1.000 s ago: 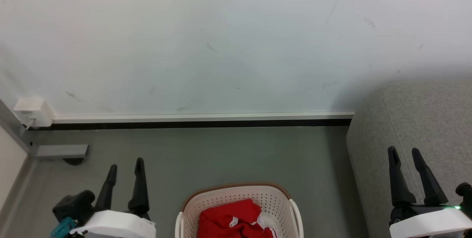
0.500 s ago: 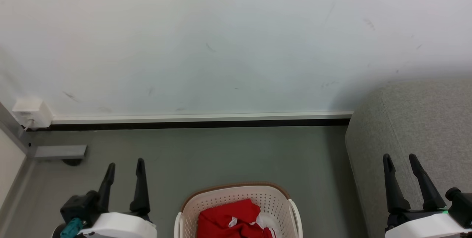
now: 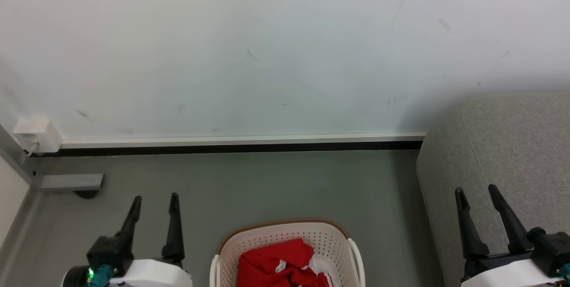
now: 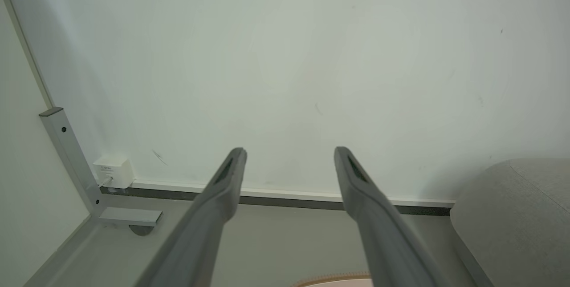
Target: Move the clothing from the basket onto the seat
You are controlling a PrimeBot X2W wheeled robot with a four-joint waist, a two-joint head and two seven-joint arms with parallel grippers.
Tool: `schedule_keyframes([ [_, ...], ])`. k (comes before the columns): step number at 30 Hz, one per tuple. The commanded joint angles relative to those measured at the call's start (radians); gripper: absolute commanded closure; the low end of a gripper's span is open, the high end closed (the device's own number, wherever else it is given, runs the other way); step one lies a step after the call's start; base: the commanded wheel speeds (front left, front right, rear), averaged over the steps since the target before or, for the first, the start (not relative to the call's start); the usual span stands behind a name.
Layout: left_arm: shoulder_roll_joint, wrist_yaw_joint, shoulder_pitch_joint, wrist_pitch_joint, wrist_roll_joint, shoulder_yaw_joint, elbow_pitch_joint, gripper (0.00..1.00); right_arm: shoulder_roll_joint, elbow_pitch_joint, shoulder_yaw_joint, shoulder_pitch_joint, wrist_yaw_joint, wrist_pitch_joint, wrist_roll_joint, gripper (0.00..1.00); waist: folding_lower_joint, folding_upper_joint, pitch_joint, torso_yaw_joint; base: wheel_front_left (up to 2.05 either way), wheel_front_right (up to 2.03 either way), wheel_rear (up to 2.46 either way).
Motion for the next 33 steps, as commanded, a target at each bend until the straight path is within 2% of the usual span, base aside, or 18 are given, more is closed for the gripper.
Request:
schedule_keyframes([
  [1,0.007,0.006,-0.008,-0.011,0.019,0.000,0.001,0.00,-0.006,0.001,0.002,-0.016,0.003,-0.011,-0.015,0.00,0.0000,0.0000,0.000,0.001,0.00,0.00,0.00],
  [16,0.005,0.022,-0.009,-0.036,0.130,0.001,-0.001,0.00,-0.018,-0.010,0.041,-0.019,0.003,-0.037,-0.100,0.00,0.0000,0.0000,0.001,0.001,0.00,0.00,0.00],
  [33,-0.004,0.015,-0.004,-0.034,0.119,0.014,-0.007,0.00,-0.016,-0.025,0.028,-0.018,0.003,-0.035,-0.087,0.00,0.0000,0.0000,-0.006,-0.006,0.00,0.00,0.00],
])
